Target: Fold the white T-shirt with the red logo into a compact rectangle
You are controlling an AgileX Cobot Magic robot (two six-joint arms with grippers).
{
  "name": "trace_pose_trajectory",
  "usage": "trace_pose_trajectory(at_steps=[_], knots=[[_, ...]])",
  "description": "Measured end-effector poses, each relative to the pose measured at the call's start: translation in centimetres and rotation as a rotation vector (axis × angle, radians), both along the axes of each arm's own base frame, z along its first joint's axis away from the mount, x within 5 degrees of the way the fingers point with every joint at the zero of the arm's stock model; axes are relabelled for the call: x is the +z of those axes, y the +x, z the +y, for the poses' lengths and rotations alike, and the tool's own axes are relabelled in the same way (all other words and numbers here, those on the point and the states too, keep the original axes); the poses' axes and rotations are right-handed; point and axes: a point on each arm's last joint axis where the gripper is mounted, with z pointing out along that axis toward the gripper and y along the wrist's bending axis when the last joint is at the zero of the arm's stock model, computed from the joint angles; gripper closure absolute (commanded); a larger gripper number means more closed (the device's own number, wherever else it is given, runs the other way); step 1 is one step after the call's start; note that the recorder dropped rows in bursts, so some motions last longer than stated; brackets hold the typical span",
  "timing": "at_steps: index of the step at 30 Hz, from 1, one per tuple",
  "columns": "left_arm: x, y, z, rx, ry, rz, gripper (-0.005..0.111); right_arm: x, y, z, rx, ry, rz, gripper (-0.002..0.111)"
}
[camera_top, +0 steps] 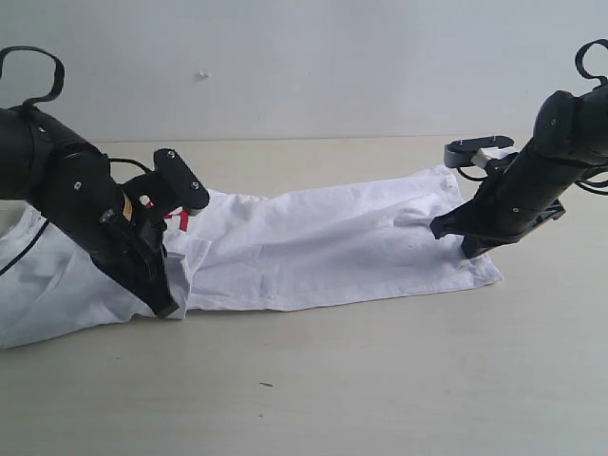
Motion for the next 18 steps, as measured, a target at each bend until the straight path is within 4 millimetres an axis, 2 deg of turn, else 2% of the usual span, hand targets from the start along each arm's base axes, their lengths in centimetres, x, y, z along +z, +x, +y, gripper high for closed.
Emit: trace_pose_trajectory(at_steps=[4, 8, 15, 18], knots=[[-1.6, 0.5, -0.4, -0.019, -0.021, 0.002, 0.107, 0.0, 0.0, 0.0, 0.0, 0.0, 0.0, 0.108], [-3.1, 1.5, -1.3, -0.044, -0.088, -0.071, 0.107, 0.0, 0.0, 0.0, 0.0, 0.0, 0.0, 0.108], [-2.8, 2.6, -2.3, -0.056, -0.179, -0.181, 0.107, 0.0, 0.0, 0.0, 0.0, 0.0, 0.0, 0.108], [-2.8, 2.8, -2.0, -0.037, -0.175, -0.171, 0.099, 0.0, 0.0, 0.0, 0.0, 0.0, 0.0, 0.108]])
